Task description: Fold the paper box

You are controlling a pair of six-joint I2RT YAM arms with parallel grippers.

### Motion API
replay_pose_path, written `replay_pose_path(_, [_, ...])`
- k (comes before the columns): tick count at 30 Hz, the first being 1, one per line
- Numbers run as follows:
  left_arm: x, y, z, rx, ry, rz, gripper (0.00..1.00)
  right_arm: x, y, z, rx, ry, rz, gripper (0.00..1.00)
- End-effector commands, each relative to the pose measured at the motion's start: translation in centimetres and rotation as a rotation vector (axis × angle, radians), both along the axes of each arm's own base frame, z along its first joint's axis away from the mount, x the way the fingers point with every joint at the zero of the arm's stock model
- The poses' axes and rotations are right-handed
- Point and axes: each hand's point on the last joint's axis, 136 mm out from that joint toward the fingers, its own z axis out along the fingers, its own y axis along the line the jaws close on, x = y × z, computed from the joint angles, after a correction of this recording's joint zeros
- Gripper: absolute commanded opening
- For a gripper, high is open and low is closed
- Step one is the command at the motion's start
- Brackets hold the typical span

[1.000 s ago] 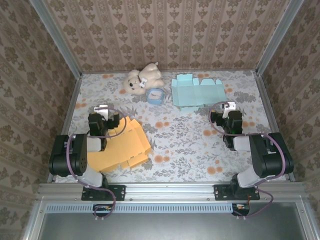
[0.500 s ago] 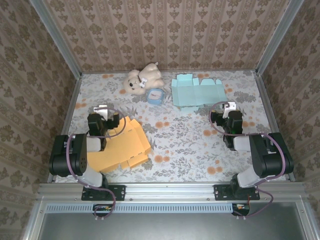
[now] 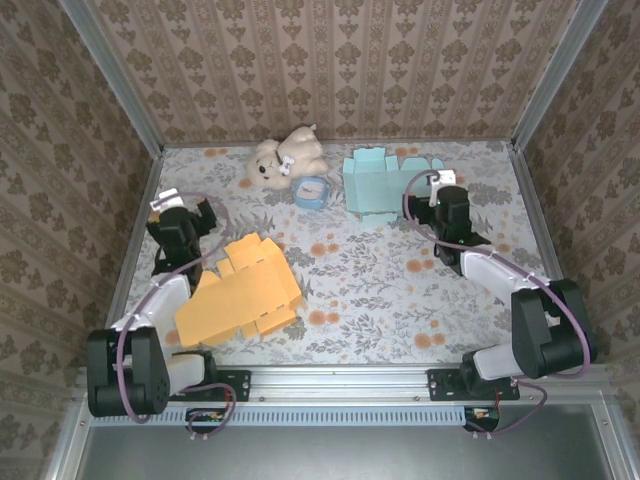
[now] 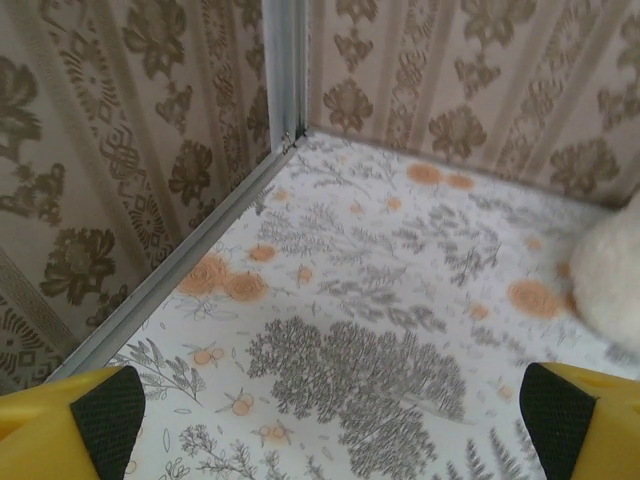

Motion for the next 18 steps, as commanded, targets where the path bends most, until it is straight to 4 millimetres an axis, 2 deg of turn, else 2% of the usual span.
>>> replay_pose_path(1, [-2.0,-0.2,-1.3,-0.194,0.097,0.068,1.0,0.6,-0.5,-1.3,-0.005,0.173,-0.06,1.0])
replay_pose_path(4, [-3.0,-2.3,-0.9,-0.304,0.114,0.043,1.0,2.8,0.3,-2.4,0.031,0.261,-0.061,1.0])
replay_pose_path(7, [-3.6,-6.0,-0.5,-0.367,0.107,-0.047,1.0,5.0,1.5,-4.2,0.078,0.345,-0.051,1.0])
replay_pose_path(13, [-3.8,-14.7,2.0,-0.269,0.075,-0.26,1.0,8.3,2.6,-6.9,0.242,0.428,-0.065,1.0])
replay_pose_path(15, [-3.6,-17.4,2.1,-0.252,0.077,-0.328,1.0,9.2,2.7,-7.6,0.293,0.443,-0.075,1.0])
replay_pose_path(18, [-3.0,-20.3,1.8,-0.226,0.092,-0.396,1.0,9.9,2.6,-8.7,0.351,0.471,-0.112,1.0])
